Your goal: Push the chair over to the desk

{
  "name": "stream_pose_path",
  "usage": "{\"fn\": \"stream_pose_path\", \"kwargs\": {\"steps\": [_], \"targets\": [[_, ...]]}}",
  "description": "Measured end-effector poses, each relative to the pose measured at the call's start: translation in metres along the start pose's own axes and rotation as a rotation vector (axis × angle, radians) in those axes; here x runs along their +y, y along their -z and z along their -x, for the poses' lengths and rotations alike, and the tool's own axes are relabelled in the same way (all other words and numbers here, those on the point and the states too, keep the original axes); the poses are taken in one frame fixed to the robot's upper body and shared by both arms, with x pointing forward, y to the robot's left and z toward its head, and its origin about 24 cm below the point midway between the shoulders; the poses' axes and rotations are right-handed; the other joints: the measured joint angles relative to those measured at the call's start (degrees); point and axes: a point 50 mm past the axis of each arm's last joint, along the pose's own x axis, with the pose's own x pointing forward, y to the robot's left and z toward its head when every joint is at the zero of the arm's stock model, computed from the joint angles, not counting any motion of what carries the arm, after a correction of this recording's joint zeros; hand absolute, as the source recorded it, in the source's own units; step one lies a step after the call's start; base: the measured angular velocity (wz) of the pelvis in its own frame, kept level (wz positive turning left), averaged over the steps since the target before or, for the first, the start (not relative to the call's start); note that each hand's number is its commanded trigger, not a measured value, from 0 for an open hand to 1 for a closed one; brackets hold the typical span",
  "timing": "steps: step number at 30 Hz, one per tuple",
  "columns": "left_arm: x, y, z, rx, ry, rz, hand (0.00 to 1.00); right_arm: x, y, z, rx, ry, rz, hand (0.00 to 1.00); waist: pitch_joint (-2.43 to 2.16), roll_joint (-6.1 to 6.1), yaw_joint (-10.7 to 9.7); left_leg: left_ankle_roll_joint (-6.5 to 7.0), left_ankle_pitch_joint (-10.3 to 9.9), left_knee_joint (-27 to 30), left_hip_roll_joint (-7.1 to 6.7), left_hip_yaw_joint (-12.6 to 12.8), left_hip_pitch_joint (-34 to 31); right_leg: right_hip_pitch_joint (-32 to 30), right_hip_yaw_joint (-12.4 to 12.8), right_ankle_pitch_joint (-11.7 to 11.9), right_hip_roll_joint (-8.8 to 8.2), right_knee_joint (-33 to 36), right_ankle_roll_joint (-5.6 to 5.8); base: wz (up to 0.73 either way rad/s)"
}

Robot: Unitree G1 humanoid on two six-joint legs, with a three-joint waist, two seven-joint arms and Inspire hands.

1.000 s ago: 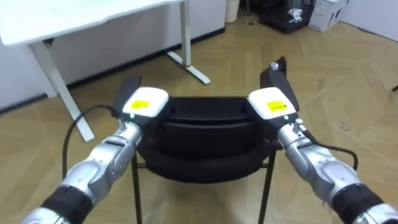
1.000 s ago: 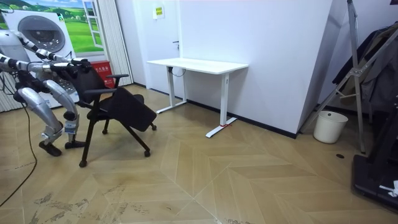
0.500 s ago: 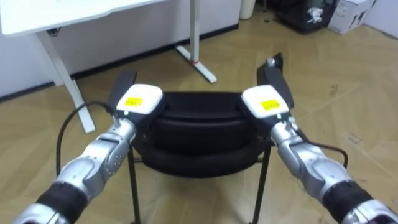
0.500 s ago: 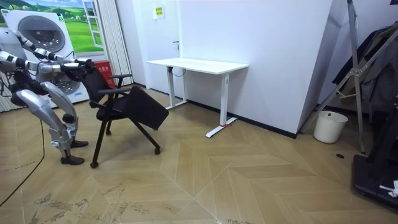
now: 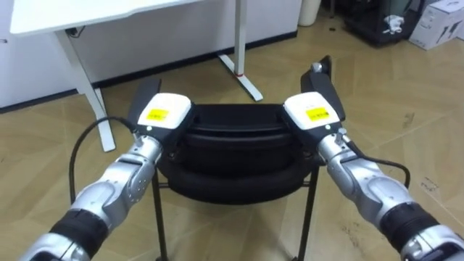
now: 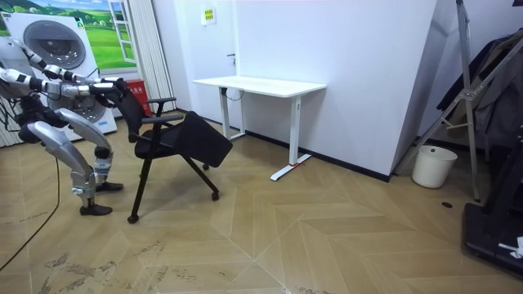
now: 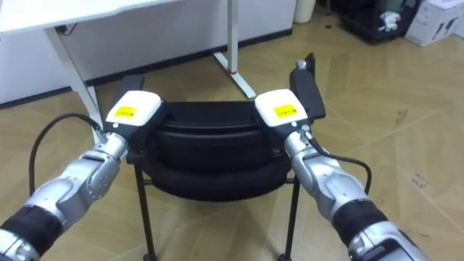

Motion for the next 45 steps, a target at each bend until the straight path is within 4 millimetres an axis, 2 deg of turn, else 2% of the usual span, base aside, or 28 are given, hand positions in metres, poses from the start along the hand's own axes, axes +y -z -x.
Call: {"fn": "stream_pose_path", "kwargs": {"steps": [2,5,8,12,14,16,18,19,20,21,22,23,24,25,27,28,29,30,31,32,33,34,35,36,38,40,43,45], "targets": [[0.002,0.0,-0.001,-0.007,-0.003,-0.012,1.0,0.001,0.0,0.001,0.006,0.006,-0.005,1.0,-0.13,-0.05,0.08,0.96,3.61,-6.76,-1.91,-0.62,0.2,0.34,-1.16,-0.05,-0.32,-0.35,0.65,-0.02],[0.005,0.002,-0.001,-0.004,-0.018,-0.023,1.0,-0.001,-0.002,0.0,0.008,0.024,-0.004,1.0,-0.33,-0.29,-0.45,0.98,6.18,-10.05,-3.5,-0.87,0.74,0.65,-1.16,0.37,-0.75,-1.86,2.02,0.06],[0.005,0.0,-0.001,-0.001,-0.029,-0.022,1.0,-0.002,0.0,0.001,0.011,0.032,0.007,1.0,-0.36,-0.43,-0.76,1.65,7.45,-13.18,-4.28,-0.1,2.23,1.51,-0.1,1.08,-0.77,-3.97,3.29,0.07],[0.008,0.0,-0.002,0.001,-0.043,-0.021,1.0,-0.004,-0.002,0.0,0.003,0.043,0.01,1.0,-0.43,-0.21,-0.15,1.86,7.5,-13.42,-5.03,0.05,3.21,2.32,1.42,1.02,-0.64,-4.76,3.81,-0.12],[0.005,0.0,0.002,0.01,-0.043,-0.017,1.0,-0.004,-0.003,0.0,0.0,0.048,0.016,1.0,-0.42,-0.22,-0.17,3.08,7.06,-13.53,-5.57,1.01,4.07,3.04,1.77,-0.13,-1.63,-4.71,5.88,-0.06],[0.004,0.0,0.003,0.013,-0.041,-0.015,1.0,-0.004,-0.004,0.0,-0.001,0.048,0.019,1.0,-0.6,-0.33,-0.18,3.81,6.57,-13.47,-6.22,1.87,5.15,4.08,1.69,-0.69,-2.83,-4.61,7.3,-0.05],[0.004,0.0,0.003,0.014,-0.04,-0.016,1.0,-0.003,-0.004,0.001,0.001,0.046,0.02,1.0,-0.7,-0.95,-0.25,4.61,5.51,-13.36,-7.4,3.42,6.55,4.7,1.74,-1.94,-5.11,-2.7,10.28,0.0],[0.003,-0.001,0.003,0.015,-0.038,-0.013,1.0,-0.003,-0.004,0.001,0.005,0.046,0.018,1.0,-0.83,-1.39,-0.44,5.27,3.73,-12.21,-8.28,4.51,7.45,4.53,1.24,-2.49,-7.38,1.31,12.13,0.0],[0.002,-0.001,0.003,0.017,-0.036,-0.008,1.0,-0.003,-0.005,0.0,0.011,0.045,0.017,1.0,-0.64,-1.58,-0.41,5.71,1.28,-9.29,-8.98,4.97,7.87,3.06,0.34,-1.25,-9.48,7.55,11.39,-0.04],[0.001,-0.002,0.003,0.018,-0.032,-0.005,1.0,-0.003,-0.005,0.0,0.014,0.042,0.018,1.0,-0.55,-1.43,-0.31,5.98,-0.08,-7.6,-9.16,5.02,8.03,2.32,0.09,-0.11,-10.36,10.71,10.62,-0.12],[0.0,-0.003,0.002,0.018,-0.026,0.001,1.0,-0.002,-0.004,0.0,0.02,0.037,0.018,1.0,-0.44,-0.43,-0.28,6.3,-2.67,-4.62,-8.55,4.73,8.49,0.8,-0.53,2.73,-11.83,16.64,9.69,-0.1],[-0.002,-0.004,0.003,0.019,-0.02,0.005,1.0,0.001,-0.003,0.001,0.026,0.024,0.017,1.0,0.11,0.56,-0.25,6.3,-4.84,-2.86,-8.32,4.18,9.35,-0.76,-0.69,6.65,-13.27,21.63,8.3,-0.05],[-0.003,-0.004,0.002,0.018,-0.018,0.004,1.0,0.002,-0.003,0.002,0.028,0.022,0.015,1.0,0.16,0.8,-0.33,6.4,-5.57,-2.33,-8.2,3.87,9.76,-1.45,-0.38,8.78,-13.54,23.64,7.88,0.05],[0.0,-0.006,-0.001,0.006,-0.02,0.002,1.0,0.004,-0.002,0.003,0.034,0.016,0.013,1.0,0.19,1.23,-0.55,6.69,-6.87,-1.43,-8.13,2.62,10.55,-3.55,0.7,13.3,-13.42,26.79,7.6,0.08],[0.002,-0.002,-0.001,0.001,-0.025,-0.012,1.0,0.006,-0.004,0.004,0.04,0.023,0.001,1.0,0.09,2.08,-0.03,6.63,-7.92,-1.5,-7.92,0.27,11.59,-5.24,1.51,11.32,-11.53,27.09,8.3,0.06],[0.005,0.001,-0.001,0.0,-0.028,-0.023,1.0,0.007,-0.008,0.003,0.037,0.029,-0.007,1.0,0.29,2.38,-0.04,6.36,-8.19,-1.9,-7.29,-0.96,12.31,-6.02,0.75,8.42,-9.93,24.48,8.34,0.24],[0.005,0.004,0.0,0.002,-0.027,-0.032,1.0,0.008,-0.011,0.003,0.036,0.031,-0.016,1.0,0.38,2.32,-0.51,6.1,-8.28,-2.83,-7.2,-2.4,13.24,-6.01,-0.19,7.06,-8.9,18.43,8.55,0.35],[0.006,0.005,0.0,0.003,-0.029,-0.035,1.0,0.008,-0.013,0.003,0.034,0.035,-0.018,1.0,0.37,2.31,-0.76,5.79,-8.39,-3.13,-7.21,-3.04,13.59,-5.96,-0.37,6.95,-8.3,14.26,8.68,0.51],[0.007,0.007,0.0,0.007,-0.03,-0.036,1.0,0.007,-0.015,0.002,0.03,0.042,-0.019,1.0,0.33,2.24,-1.28,5.26,-8.74,-3.5,-7.22,-4.05,14.11,-5.63,-0.29,7.35,-7.42,5.54,8.76,0.51],[0.007,0.007,0.001,0.009,-0.032,-0.034,1.0,0.006,-0.016,0.002,0.027,0.05,-0.018,1.0,0.43,1.94,-1.43,4.62,-9.4,-3.52,-7.29,-4.96,14.62,-5.07,-0.14,8.83,-7.0,-2.83,8.15,0.52],[0.007,0.008,0.0,0.01,-0.032,-0.035,1.0,0.005,-0.016,0.002,0.025,0.051,-0.017,1.0,0.45,1.51,-1.49,4.28,-9.89,-3.5,-7.34,-5.17,15.0,-4.71,0.23,9.68,-6.96,-5.86,8.2,0.51],[0.007,0.008,0.001,0.013,-0.034,-0.033,1.0,0.005,-0.017,0.001,0.023,0.05,-0.015,1.0,0.46,0.41,-1.39,3.13,-10.9,-3.09,-7.17,-6.32,15.63,-4.19,0.29,12.01,-6.53,-6.02,6.91,0.52],[0.009,0.008,0.0,0.016,-0.044,-0.029,1.0,0.003,-0.015,0.0,0.026,0.056,-0.01,1.0,-0.09,0.35,-1.34,1.34,-11.17,-2.72,-6.46,-6.71,15.77,-3.67,-0.87,11.65,-5.86,-5.17,4.77,0.5],[0.01,0.007,-0.001,0.018,-0.05,-0.025,1.0,0.0,-0.013,-0.001,0.027,0.061,-0.005,1.0,-0.11,0.57,-1.24,0.72,-11.21,-2.89,-5.83,-6.63,15.82,-3.58,-1.44,10.99,-5.58,-4.82,4.15,0.34],[0.014,0.003,-0.006,0.027,-0.075,-0.009,1.0,-0.013,-0.012,-0.009,0.021,0.087,0.011,1.0,0.26,0.94,-0.44,-0.79,-10.51,-3.94,-3.86,-4.56,16.13,-3.92,-2.32,9.6,-5.06,-3.52,2.49,0.16],[0.017,-0.001,-0.009,0.027,-0.089,-0.006,1.0,-0.019,-0.006,-0.011,0.023,0.095,0.028,1.0,0.43,0.94,0.11,-1.25,-10.23,-4.3,-2.91,-3.51,16.12,-4.2,-2.88,8.07,-4.83,-2.56,1.95,0.14],[0.019,0.0,-0.01,0.034,-0.106,-0.006,1.0,-0.023,-0.004,-0.012,0.02,0.095,0.038,1.0,0.36,0.81,0.15,-2.19,-9.69,-5.77,-1.87,-3.22,16.88,-3.65,-4.36,5.03,-4.61,-1.69,1.83,0.2],[0.019,0.001,-0.01,0.037,-0.106,-0.007,1.0,-0.023,-0.005,-0.012,0.018,0.087,0.035,1.0,0.35,0.65,0.36,-2.29,-9.58,-3.74,-1.06,-3.17,16.86,-3.02,-4.48,3.62,-4.03,-0.9,1.39,0.18]]}}
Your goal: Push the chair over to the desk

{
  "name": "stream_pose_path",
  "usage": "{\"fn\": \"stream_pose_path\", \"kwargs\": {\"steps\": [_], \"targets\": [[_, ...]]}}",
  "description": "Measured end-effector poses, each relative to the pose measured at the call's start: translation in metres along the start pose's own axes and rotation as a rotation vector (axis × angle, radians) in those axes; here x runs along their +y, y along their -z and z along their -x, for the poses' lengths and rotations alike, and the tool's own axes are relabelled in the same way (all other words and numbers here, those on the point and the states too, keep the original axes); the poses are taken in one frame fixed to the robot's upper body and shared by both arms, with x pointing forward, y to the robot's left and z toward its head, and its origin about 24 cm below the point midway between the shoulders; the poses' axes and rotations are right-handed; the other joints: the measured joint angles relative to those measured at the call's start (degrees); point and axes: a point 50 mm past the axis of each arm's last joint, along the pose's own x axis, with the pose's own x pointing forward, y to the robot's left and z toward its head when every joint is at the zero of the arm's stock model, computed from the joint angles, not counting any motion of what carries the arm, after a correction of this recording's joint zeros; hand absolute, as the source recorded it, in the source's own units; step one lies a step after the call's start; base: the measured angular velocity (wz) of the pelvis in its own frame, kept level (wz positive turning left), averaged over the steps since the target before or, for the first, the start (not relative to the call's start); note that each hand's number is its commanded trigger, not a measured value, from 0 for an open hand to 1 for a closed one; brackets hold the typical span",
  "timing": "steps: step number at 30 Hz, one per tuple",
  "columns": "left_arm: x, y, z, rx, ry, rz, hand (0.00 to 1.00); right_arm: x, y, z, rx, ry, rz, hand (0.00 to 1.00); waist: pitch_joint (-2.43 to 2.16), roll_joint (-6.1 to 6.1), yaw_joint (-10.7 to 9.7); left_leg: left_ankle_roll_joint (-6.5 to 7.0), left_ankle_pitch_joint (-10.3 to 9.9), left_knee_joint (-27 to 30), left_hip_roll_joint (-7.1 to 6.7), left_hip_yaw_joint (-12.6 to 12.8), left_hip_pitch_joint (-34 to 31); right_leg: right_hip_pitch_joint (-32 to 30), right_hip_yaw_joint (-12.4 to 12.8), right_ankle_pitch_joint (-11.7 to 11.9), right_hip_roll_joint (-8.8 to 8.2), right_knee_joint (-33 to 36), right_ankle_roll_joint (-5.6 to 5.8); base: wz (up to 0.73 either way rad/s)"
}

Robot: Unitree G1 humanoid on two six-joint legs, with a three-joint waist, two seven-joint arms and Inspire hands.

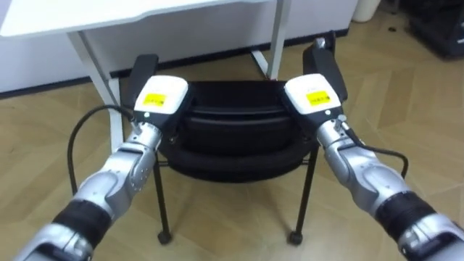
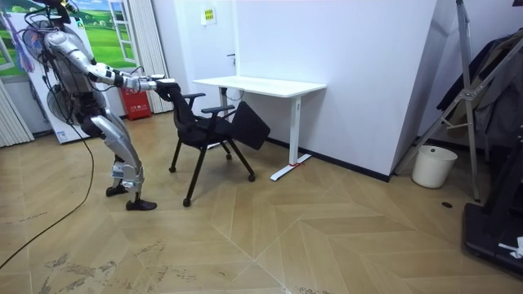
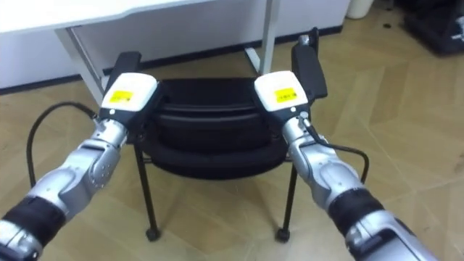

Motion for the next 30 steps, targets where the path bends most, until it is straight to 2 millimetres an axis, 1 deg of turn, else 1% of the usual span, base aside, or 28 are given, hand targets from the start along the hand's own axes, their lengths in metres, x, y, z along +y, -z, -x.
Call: {"fn": "stream_pose_path", "kwargs": {"steps": [1,2,3,5,6,7,8,9,10,11,12,13,14,15,16,17,18,19,20,21,22,23,24,25,26,27,28,30], "targets": [[0.0,0.001,0.0,0.002,0.0,-0.001,1.0,0.001,-0.001,0.0,-0.003,-0.011,-0.003,1.0,-0.03,-0.02,0.41,0.0,0.1,2.5,0.75,0.0,-0.19,0.74,-0.09,-1.03,0.52,0.64,-0.35,-0.04],[-0.001,0.002,0.002,0.005,0.005,-0.002,1.0,0.003,-0.003,0.0,-0.008,-0.025,-0.005,1.0,0.08,-0.29,0.99,0.77,0.79,5.06,1.13,-0.03,-0.67,1.53,-0.08,-1.99,0.65,1.47,-0.53,0.0],[-0.003,0.003,0.003,0.007,0.01,-0.004,1.0,0.004,-0.004,0.0,-0.01,-0.033,-0.006,1.0,0.04,-0.37,1.0,0.75,1.3,6.72,1.38,-0.06,-1.11,1.99,-0.36,-2.48,0.63,1.76,-0.59,0.11],[-0.003,0.002,0.002,0.003,0.014,-0.008,1.0,0.007,-0.004,0.002,-0.01,-0.049,-0.018,1.0,0.03,-1.09,0.67,1.78,4.28,13.93,2.45,-0.29,-4.19,3.56,-1.89,-4.24,0.46,2.65,-0.66,0.32],[-0.003,0.002,0.002,0.002,0.013,-0.009,1.0,0.007,-0.003,0.002,-0.009,-0.05,-0.02,1.0,0.09,-1.2,0.66,1.87,5.27,15.85,2.89,-0.33,-5.23,3.93,-2.65,-4.54,0.39,2.76,-0.93,0.37],[-0.003,0.002,0.002,-0.001,0.015,-0.013,1.0,0.008,-0.003,0.002,-0.005,-0.052,-0.027,1.0,0.13,-1.5,0.58,2.04,7.21,18.54,3.66,-0.32,-6.89,4.65,-3.7,-5.1,0.3,2.91,-1.36,0.46],[-0.002,0.001,0.0,-0.006,0.013,-0.018,1.0,0.009,-0.002,0.003,-0.002,-0.054,-0.033,1.0,0.3,-1.89,0.0,2.12,8.86,20.49,4.16,-0.37,-8.19,5.45,-4.66,-5.71,0.23,2.97,-1.37,0.49],[-0.001,0.0,0.0,-0.008,0.012,-0.021,1.0,0.009,-0.002,0.003,-0.001,-0.054,-0.035,1.0,0.32,-2.01,-0.38,2.18,9.73,21.36,4.49,-0.34,-8.8,5.79,-5.1,-5.93,0.22,2.98,-1.46,0.43],[-0.002,0.001,0.0,-0.006,0.016,-0.023,1.0,0.009,-0.002,0.003,-0.002,-0.055,-0.037,1.0,0.4,-2.13,-0.3,2.1,11.49,22.95,4.9,-0.3,-9.97,6.38,-5.81,-6.27,0.13,2.97,-2.0,0.33],[-0.003,0.001,0.001,-0.006,0.018,-0.024,1.0,0.009,-0.002,0.004,-0.005,-0.056,-0.037,1.0,0.56,-2.37,-0.37,2.27,12.79,23.52,4.89,-0.3,-10.4,7.1,-6.33,-6.66,-0.2,2.95,-2.16,0.29],[-0.004,0.001,0.002,-0.007,0.022,-0.024,1.0,0.01,-0.001,0.004,-0.005,-0.058,-0.037,1.0,0.61,-2.5,-0.38,2.07,12.94,23.33,4.7,-0.26,-10.53,7.34,-6.4,-6.81,-0.38,2.9,-2.12,0.2],[-0.005,0.0,0.002,-0.007,0.019,-0.023,1.0,0.01,0.0,0.005,-0.009,-0.06,-0.036,1.0,0.62,-2.61,-0.31,2.12,12.47,22.59,4.31,0.0,-11.12,7.77,-6.42,-6.95,-0.44,2.53,-2.15,0.1],[-0.004,-0.001,0.002,-0.008,0.007,-0.023,1.0,0.011,0.0,0.005,-0.01,-0.061,-0.035,1.0,0.65,-2.67,-0.3,2.96,11.83,21.13,3.48,0.1,-12.58,8.16,-6.55,-7.35,-0.61,2.02,-1.68,0.04],[-0.005,-0.002,0.003,-0.008,0.005,-0.024,1.0,0.011,-0.001,0.006,-0.011,-0.061,-0.036,1.0,0.64,-2.64,-0.25,2.95,11.8,19.86,2.82,0.41,-13.44,8.42,-6.71,-7.52,-0.6,1.64,-1.46,0.0],[-0.007,-0.002,0.005,-0.005,0.007,-0.023,1.0,0.013,-0.001,0.007,-0.009,-0.066,-0.035,1.0,0.67,-2.68,-0.24,2.94,11.81,16.01,1.52,0.76,-14.6,9.31,-6.93,-7.55,-0.6,0.75,-1.4,-0.04],[-0.011,-0.003,0.008,-0.004,0.013,-0.021,1.0,0.016,-0.001,0.009,-0.012,-0.073,-0.036,1.0,0.65,-2.67,-0.08,2.88,11.86,11.26,-0.21,1.06,-15.42,10.27,-6.94,-7.61,-0.61,0.12,-1.21,-0.07],[-0.012,-0.003,0.01,-0.003,0.014,-0.019,1.0,0.017,-0.001,0.01,-0.016,-0.077,-0.037,1.0,0.58,-2.55,0.04,2.97,11.96,8.91,-0.82,1.37,-15.76,10.67,-6.95,-7.66,-0.61,-0.05,-1.11,-0.17],[-0.014,-0.004,0.012,-0.002,0.014,-0.017,1.0,0.02,-0.001,0.012,-0.018,-0.083,-0.039,1.0,0.57,-2.43,0.49,2.78,12.34,3.98,-2.11,1.92,-16.01,11.38,-7.21,-7.77,-0.61,-0.52,-0.95,-0.18],[-0.015,-0.005,0.014,-0.005,0.011,-0.017,1.0,0.021,-0.002,0.013,-0.017,-0.085,-0.043,1.0,0.38,-2.65,0.66,3.09,12.91,-1.21,-3.38,3.19,-16.19,11.87,-7.07,-7.99,-0.6,-0.82,-0.5,-0.13],[-0.014,-0.006,0.014,-0.005,0.008,-0.019,1.0,0.021,-0.002,0.013,-0.019,-0.082,-0.044,1.0,0.34,-2.61,0.62,3.55,13.56,-3.41,-3.83,3.95,-16.27,12.11,-7.14,-8.09,-0.59,-0.93,-0.3,-0.05],[-0.013,-0.007,0.015,-0.003,0.002,-0.021,1.0,0.021,-0.002,0.014,-0.017,-0.075,-0.044,1.0,0.26,-2.51,0.73,4.69,15.82,-6.75,-4.72,4.37,-16.34,12.21,-6.87,-8.21,-0.59,-0.93,0.28,-0.09],[-0.012,-0.008,0.016,-0.001,-0.003,-0.021,1.0,0.02,-0.003,0.013,-0.018,-0.067,-0.046,1.0,-0.05,-2.62,0.98,5.2,18.05,-8.2,-5.35,4.39,-16.07,12.2,-6.19,-8.24,-0.6,-0.93,0.6,-0.12],[-0.011,-0.009,0.015,-0.001,-0.007,-0.021,1.0,0.019,-0.003,0.013,-0.022,-0.061,-0.046,1.0,-0.11,-2.6,1.04,5.31,18.88,-8.69,-5.43,4.45,-16.01,12.15,-5.99,-8.12,-0.63,-0.97,0.59,-0.1],[-0.007,-0.01,0.015,-0.001,-0.017,-0.023,1.0,0.016,-0.003,0.012,-0.022,-0.047,-0.046,1.0,-0.25,-2.26,1.07,5.94,19.63,-8.97,-5.64,4.63,-15.97,12.04,-5.48,-8.0,-0.63,-1.04,0.81,-0.06],[-0.006,-0.01,0.015,-0.001,-0.022,-0.026,1.0,0.015,-0.002,0.012,-0.019,-0.038,-0.049,1.0,-0.36,-2.36,1.23,6.21,19.79,-9.08,-6.45,4.66,-15.69,12.1,-4.71,-8.31,-0.73,-1.11,1.47,-0.07],[-0.005,-0.01,0.015,0.0,-0.023,-0.028,1.0,0.015,-0.003,0.012,-0.019,-0.037,-0.048,1.0,-0.47,-2.57,1.24,6.25,19.79,-9.14,-6.56,4.7,-15.53,12.2,-4.45,-8.43,-0.8,-1.28,1.72,-0.09],[-0.003,-0.009,0.016,0.001,-0.028,-0.033,1.0,0.014,-0.003,0.011,-0.022,-0.032,-0.047,1.0,-0.68,-2.79,1.43,6.66,19.63,-9.03,-7.0,4.86,-15.43,12.61,-4.26,-8.58,-0.81,-1.88,2.19,-0.07],[0.0,-0.006,0.018,0.005,-0.039,-0.039,1.0,0.011,-0.004,0.011,-0.024,-0.02,-0.042,1.0,-0.61,-3.32,1.64,7.74,18.92,-8.59,-7.64,5.11,-15.05,13.32,-4.13,-9.13,-1.36,-2.11,2.9,-0.04]]}}
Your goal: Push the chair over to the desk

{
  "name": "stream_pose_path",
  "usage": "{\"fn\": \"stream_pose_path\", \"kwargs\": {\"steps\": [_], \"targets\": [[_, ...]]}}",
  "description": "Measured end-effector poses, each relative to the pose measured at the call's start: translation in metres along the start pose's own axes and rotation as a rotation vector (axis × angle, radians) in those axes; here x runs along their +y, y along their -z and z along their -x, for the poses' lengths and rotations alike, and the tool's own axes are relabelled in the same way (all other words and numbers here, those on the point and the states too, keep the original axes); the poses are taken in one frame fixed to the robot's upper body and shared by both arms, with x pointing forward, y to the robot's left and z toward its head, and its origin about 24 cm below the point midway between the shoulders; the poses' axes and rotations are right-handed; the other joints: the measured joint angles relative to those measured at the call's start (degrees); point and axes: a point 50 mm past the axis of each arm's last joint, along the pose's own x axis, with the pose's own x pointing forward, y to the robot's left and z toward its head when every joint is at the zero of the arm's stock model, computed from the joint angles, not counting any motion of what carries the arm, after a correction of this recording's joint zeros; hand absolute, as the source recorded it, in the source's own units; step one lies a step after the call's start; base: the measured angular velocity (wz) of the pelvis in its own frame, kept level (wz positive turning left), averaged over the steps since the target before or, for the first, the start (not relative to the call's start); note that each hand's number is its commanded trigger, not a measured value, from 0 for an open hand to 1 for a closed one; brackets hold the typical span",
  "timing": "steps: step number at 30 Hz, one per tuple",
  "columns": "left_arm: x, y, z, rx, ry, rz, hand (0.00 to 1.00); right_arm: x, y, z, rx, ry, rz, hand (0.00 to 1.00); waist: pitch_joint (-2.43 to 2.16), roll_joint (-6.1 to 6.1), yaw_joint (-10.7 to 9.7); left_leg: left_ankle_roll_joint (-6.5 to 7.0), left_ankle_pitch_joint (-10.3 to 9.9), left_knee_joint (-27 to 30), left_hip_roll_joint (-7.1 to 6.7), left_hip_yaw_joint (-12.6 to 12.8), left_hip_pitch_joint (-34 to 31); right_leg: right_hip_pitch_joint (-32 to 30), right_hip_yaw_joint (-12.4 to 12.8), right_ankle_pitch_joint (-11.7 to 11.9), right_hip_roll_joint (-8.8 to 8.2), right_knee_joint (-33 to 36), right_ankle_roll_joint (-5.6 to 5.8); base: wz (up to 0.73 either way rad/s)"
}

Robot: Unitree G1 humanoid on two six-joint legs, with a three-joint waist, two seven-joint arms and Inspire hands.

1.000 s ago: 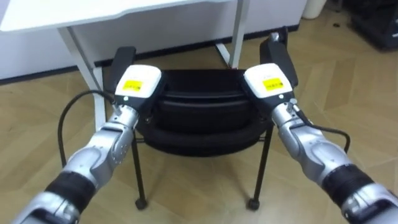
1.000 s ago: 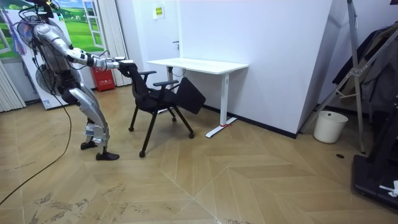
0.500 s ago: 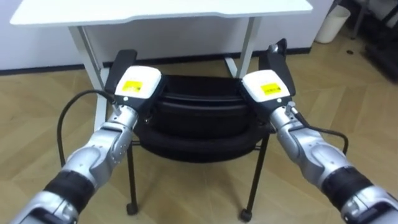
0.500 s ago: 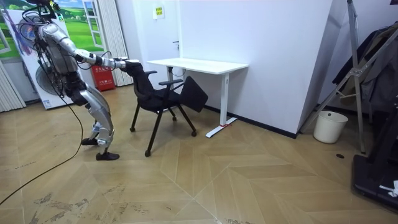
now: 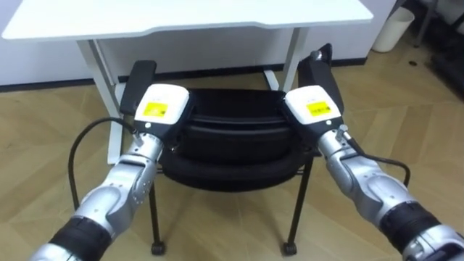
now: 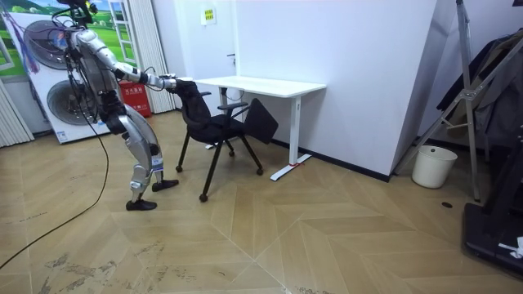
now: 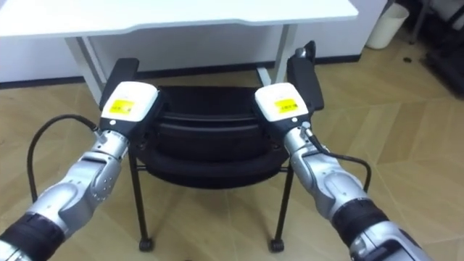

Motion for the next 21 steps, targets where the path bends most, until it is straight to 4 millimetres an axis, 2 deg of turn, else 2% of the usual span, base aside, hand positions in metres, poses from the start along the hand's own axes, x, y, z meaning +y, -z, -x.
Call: {"fn": "stream_pose_path", "kwargs": {"steps": [3,4,6,7,8,9,10,12,13,14,15,16,17,18,19,20,21], "targets": [[0.003,0.001,0.002,0.004,-0.007,0.001,1.0,-0.002,-0.003,0.0,-0.009,0.012,0.0,1.0,-0.2,-0.95,-0.5,0.97,-2.12,0.77,-1.31,1.22,1.19,1.47,-0.39,-1.25,-1.91,0.1,1.46,0.05],[0.004,0.002,0.002,0.004,-0.011,0.002,1.0,-0.004,-0.001,-0.001,-0.008,0.016,0.005,1.0,-0.22,-1.55,-0.15,1.27,-3.3,1.21,-1.72,1.93,1.6,1.51,0.31,-1.78,-2.85,1.53,2.09,-0.16],[0.006,0.001,0.001,0.004,-0.01,0.008,1.0,-0.005,0.0,-0.002,-0.005,0.019,0.006,1.0,-0.07,-1.81,0.66,1.6,-5.49,3.83,-1.78,2.95,1.94,0.36,1.07,-1.57,-4.47,6.91,3.01,-0.19],[0.007,0.001,0.0,-0.004,-0.006,0.004,1.0,-0.005,0.0,-0.001,-0.001,0.016,0.0,1.0,0.13,-2.07,1.29,1.73,-7.49,6.1,-1.67,3.3,2.04,-0.76,1.41,-0.69,-5.99,11.63,4.05,-0.1],[0.009,0.002,0.0,-0.007,-0.005,-0.001,1.0,-0.004,-0.001,-0.001,-0.001,0.013,-0.008,1.0,0.22,-2.24,1.42,1.88,-9.54,8.05,-1.63,3.18,2.27,-1.58,1.29,0.57,-7.21,15.82,4.31,-0.03],[0.009,0.002,-0.001,-0.009,-0.004,-0.003,1.0,-0.004,-0.001,-0.001,0.0,0.013,-0.011,1.0,0.21,-2.22,1.4,1.94,-10.43,8.92,-1.54,2.75,2.29,-1.9,1.21,1.34,-7.5,17.42,4.2,0.08],[0.011,0.002,-0.002,-0.013,-0.002,-0.008,1.0,-0.003,-0.001,-0.001,0.005,0.014,-0.02,1.0,0.3,-2.13,1.38,2.06,-11.69,9.94,-1.38,2.2,2.7,-2.15,1.04,3.05,-8.05,19.62,3.97,0.08],[0.012,0.001,-0.003,-0.017,0.001,-0.017,1.0,-0.001,-0.001,-0.001,0.012,0.015,-0.03,1.0,0.49,-1.67,1.48,2.06,-13.18,10.54,-0.87,1.22,4.08,-2.08,1.08,6.35,-7.71,21.42,3.6,0.07],[0.012,0.001,-0.004,-0.025,0.0,-0.023,1.0,0.0,-0.001,0.0,0.018,0.018,-0.035,1.0,1.12,-0.83,1.48,2.12,-14.13,10.57,-0.52,-0.06,5.31,-2.85,1.36,9.17,-7.41,23.53,3.67,0.13],[0.013,0.0,-0.006,-0.035,0.002,-0.03,1.0,0.001,-0.001,0.0,0.02,0.023,-0.04,1.0,1.17,-0.54,1.49,2.31,-14.7,10.27,-0.39,-1.01,5.71,-4.95,2.23,8.81,-7.15,25.27,4.42,0.11],[0.014,0.001,-0.006,-0.036,-0.001,-0.034,1.0,0.001,-0.002,0.0,0.021,0.027,-0.043,1.0,1.11,-0.66,1.69,2.24,-14.84,9.96,-0.33,-1.06,5.86,-6.7,3.09,7.69,-6.82,25.81,4.37,0.09],[0.015,0.003,-0.009,-0.037,-0.001,-0.038,1.0,0.0,-0.003,-0.001,0.029,0.037,-0.042,1.0,1.33,-0.33,1.94,1.97,-15.36,9.84,0.06,-1.27,6.47,-10.18,4.53,6.13,-6.0,25.68,4.01,0.13],[0.014,0.004,-0.01,-0.041,0.004,-0.038,1.0,0.001,-0.004,-0.001,0.034,0.042,-0.043,1.0,1.68,0.3,1.83,1.38,-15.89,9.92,0.52,-2.27,7.3,-12.76,4.79,5.51,-5.48,23.41,3.89,0.25],[0.014,0.004,-0.011,-0.042,0.008,-0.038,1.0,0.002,-0.005,-0.001,0.034,0.041,-0.044,1.0,1.66,0.4,1.57,1.03,-16.02,9.86,0.75,-2.97,7.66,-13.79,4.97,5.45,-5.06,21.3,3.92,0.48],[0.012,0.006,-0.011,-0.044,0.008,-0.04,1.0,0.006,-0.006,0.0,0.038,0.036,-0.051,1.0,1.65,0.42,1.14,0.14,-16.32,9.6,1.44,-3.98,8.58,-15.3,5.72,5.77,-4.0,15.37,3.79,0.47],[0.009,0.007,-0.01,-0.041,0.014,-0.042,1.0,0.009,-0.008,0.0,0.041,0.031,-0.058,1.0,1.62,0.44,1.06,-0.98,-17.06,9.27,1.9,-4.98,10.08,-15.84,7.06,7.53,-2.89,7.84,3.64,0.43],[0.008,0.008,-0.009,-0.039,0.017,-0.042,1.0,0.01,-0.009,0.0,0.04,0.028,-0.06,1.0,1.57,0.53,1.03,-1.54,-17.51,9.31,2.15,-5.57,10.44,-15.83,7.68,8.92,-2.39,3.78,3.61,0.42]]}}
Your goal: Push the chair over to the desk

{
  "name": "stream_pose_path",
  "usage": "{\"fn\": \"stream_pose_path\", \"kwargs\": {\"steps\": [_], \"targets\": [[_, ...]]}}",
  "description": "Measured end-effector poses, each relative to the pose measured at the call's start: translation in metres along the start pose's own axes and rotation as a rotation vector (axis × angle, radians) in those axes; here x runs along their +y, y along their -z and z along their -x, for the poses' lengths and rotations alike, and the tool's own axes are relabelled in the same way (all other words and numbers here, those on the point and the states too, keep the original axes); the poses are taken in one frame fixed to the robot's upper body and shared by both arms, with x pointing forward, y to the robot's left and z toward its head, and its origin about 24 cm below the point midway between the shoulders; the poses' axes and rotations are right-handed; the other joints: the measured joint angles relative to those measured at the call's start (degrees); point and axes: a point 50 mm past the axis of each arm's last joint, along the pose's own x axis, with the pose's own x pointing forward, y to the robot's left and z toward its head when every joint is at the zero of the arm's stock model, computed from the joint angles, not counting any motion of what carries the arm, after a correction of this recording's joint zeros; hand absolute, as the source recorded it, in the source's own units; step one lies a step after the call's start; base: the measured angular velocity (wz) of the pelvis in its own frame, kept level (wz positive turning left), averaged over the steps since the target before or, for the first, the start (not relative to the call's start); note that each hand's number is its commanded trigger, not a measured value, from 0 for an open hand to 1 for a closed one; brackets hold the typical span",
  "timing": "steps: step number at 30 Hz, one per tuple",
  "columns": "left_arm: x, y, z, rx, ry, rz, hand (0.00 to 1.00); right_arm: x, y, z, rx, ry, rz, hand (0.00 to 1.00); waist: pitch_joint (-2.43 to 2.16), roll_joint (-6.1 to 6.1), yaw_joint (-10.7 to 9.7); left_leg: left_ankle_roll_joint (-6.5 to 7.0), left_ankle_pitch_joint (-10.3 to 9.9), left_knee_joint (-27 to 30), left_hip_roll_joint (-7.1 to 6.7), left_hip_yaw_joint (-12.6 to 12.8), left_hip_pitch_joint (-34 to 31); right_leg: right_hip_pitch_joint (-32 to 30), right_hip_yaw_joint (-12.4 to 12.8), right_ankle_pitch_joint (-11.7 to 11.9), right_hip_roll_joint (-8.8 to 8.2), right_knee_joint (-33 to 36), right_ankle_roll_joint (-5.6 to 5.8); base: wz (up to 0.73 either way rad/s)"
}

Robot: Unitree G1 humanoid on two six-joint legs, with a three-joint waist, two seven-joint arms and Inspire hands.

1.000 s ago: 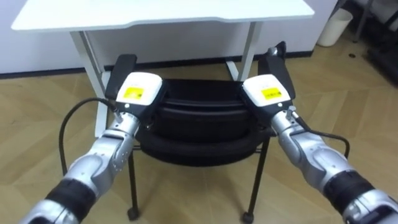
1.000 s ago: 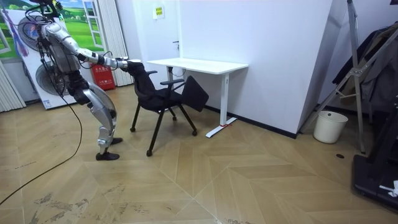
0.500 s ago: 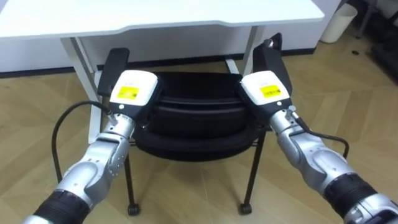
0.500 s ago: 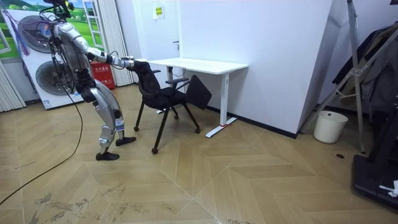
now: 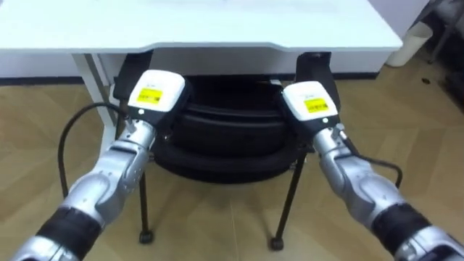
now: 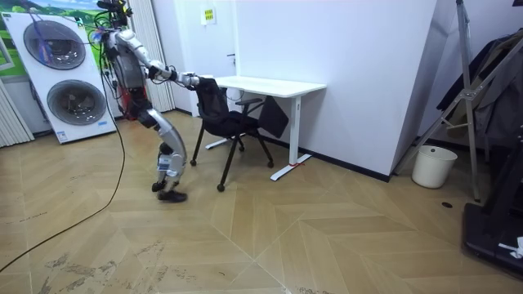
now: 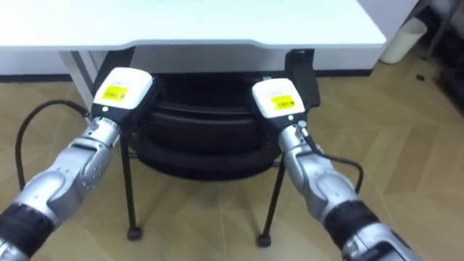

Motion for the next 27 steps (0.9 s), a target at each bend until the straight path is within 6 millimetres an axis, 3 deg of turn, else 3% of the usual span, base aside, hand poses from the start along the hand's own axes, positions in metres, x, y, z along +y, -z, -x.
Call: {"fn": "stream_pose_path", "kwargs": {"steps": [1,2,3,4,5,7,10,12,18,20,21,22,23,24,25,26,27], "targets": [[-0.001,0.001,0.001,0.005,-0.001,0.004,1.0,0.0,-0.001,0.0,-0.005,0.001,0.001,1.0,-0.13,0.21,-0.18,-1.06,-1.26,0.83,0.5,-1.71,0.43,0.43,0.71,4.45,0.7,-4.89,-0.07,0.48],[-0.002,0.001,0.002,0.009,0.0,0.009,1.0,-0.001,-0.001,-0.001,-0.006,0.003,0.002,1.0,-0.97,0.29,-0.1,-2.61,-2.24,2.02,1.16,-2.43,0.35,0.94,0.68,6.61,2.16,-5.11,-2.02,0.44],[-0.001,0.0,0.001,0.011,-0.003,0.014,1.0,-0.002,0.0,-0.001,-0.007,0.007,0.005,1.0,-1.17,0.43,-0.03,-3.29,-2.63,2.28,1.65,-3.09,0.44,1.11,0.41,6.94,2.8,-4.84,-3.05,0.33],[0.0,-0.002,-0.001,0.019,-0.013,0.028,1.0,-0.007,0.002,-0.004,-0.006,0.018,0.019,1.0,-1.29,1.32,-0.39,-4.33,-2.85,2.3,2.88,-3.16,0.48,1.58,-0.92,6.0,3.4,-4.37,-4.21,0.34],[0.001,-0.004,-0.004,0.028,-0.022,0.043,1.0,-0.012,0.003,-0.007,-0.013,0.027,0.03,1.0,-1.1,1.87,-1.2,-5.15,-2.37,1.42,3.56,-2.92,0.45,1.73,-1.9,5.41,3.36,-4.11,-5.11,0.4],[0.001,-0.006,-0.006,0.038,-0.036,0.06,1.0,-0.019,0.007,-0.011,-0.019,0.032,0.059,1.0,-1.13,2.37,-1.46,-5.97,-1.61,-0.5,4.12,-2.5,0.56,1.72,-2.98,4.49,3.16,-4.05,-5.62,0.32],[0.003,-0.006,-0.007,0.044,-0.047,0.06,1.0,-0.025,0.009,-0.013,-0.034,0.026,0.072,1.0,-0.89,1.82,-1.66,-6.72,-0.1,-2.8,4.41,-2.24,1.46,1.99,-3.7,3.03,3.09,-3.76,-6.05,0.15],[0.004,-0.002,-0.006,0.046,-0.045,0.054,1.0,-0.025,0.006,-0.013,-0.04,0.026,0.065,1.0,-0.71,1.52,-1.87,-6.98,0.19,-3.25,4.91,-1.81,1.79,2.39,-4.32,2.04,3.14,-3.57,-5.67,0.14],[0.007,-0.004,-0.009,0.032,-0.052,0.038,1.0,-0.025,0.008,-0.013,-0.03,0.023,0.057,1.0,-0.38,1.39,-4.86,-7.28,0.63,-0.99,6.48,-1.32,-0.42,3.83,-8.12,0.7,2.52,-3.44,-6.23,0.37],[0.003,-0.008,-0.009,0.034,-0.042,0.045,1.0,-0.023,0.011,-0.011,-0.024,0.018,0.059,1.0,-0.26,1.9,-6.56,-6.72,1.2,-0.27,7.34,1.94,-0.63,4.89,-9.38,0.45,1.57,-3.44,-5.92,0.45],[0.003,-0.009,-0.009,0.035,-0.041,0.048,0.76,-0.023,0.012,-0.011,-0.025,0.017,0.061,1.0,-0.27,1.92,-6.81,-6.59,1.4,-0.35,7.37,2.69,-0.64,5.0,-9.6,0.43,1.19,-3.44,-5.87,0.29],[0.003,-0.01,-0.009,0.038,-0.043,0.052,0.05,-0.024,0.014,-0.01,-0.027,0.017,0.066,0.83,-0.27,1.92,-7.46,-6.24,1.77,-0.7,7.48,4.47,-0.68,5.02,-9.88,0.46,0.54,-3.42,-5.65,0.22],[0.002,-0.011,-0.009,0.04,-0.043,0.053,0.0,-0.024,0.014,-0.01,-0.028,0.018,0.069,0.65,-0.34,2.03,-7.86,-6.08,1.93,-1.01,7.58,5.73,-0.68,5.02,-9.99,0.58,0.15,-3.48,-5.4,0.17],[0.002,-0.012,-0.009,0.042,-0.043,0.056,0.0,-0.024,0.015,-0.01,-0.029,0.017,0.07,0.31,-0.39,2.11,-7.88,-6.03,1.95,-1.14,7.69,6.39,-0.65,5.0,-9.98,0.66,0.06,-3.56,-5.27,0.08],[0.001,-0.013,-0.009,0.045,-0.042,0.059,0.0,-0.024,0.015,-0.009,-0.03,0.015,0.073,0.12,-0.53,2.3,-8.01,-5.98,1.99,-1.83,7.68,6.88,-0.47,5.12,-9.98,1.14,0.11,-4.17,-4.99,0.0],[0.0,-0.014,-0.008,0.05,-0.04,0.063,0.0,-0.023,0.016,-0.008,-0.026,0.01,0.08,0.0,-0.66,2.52,-8.24,-5.8,2.42,-2.88,7.46,6.93,-0.14,5.5,-10.08,1.94,0.29,-5.35,-4.69,0.04],[-0.002,-0.016,-0.008,0.053,-0.036,0.067,0.0,-0.023,0.017,-0.008,-0.024,0.004,0.082,0.0,-0.86,2.72,-8.51,-5.73,2.66,-3.44,7.43,6.92,-0.05,5.74,-10.25,2.47,0.43,-6.07,-4.36,0.03]]}}
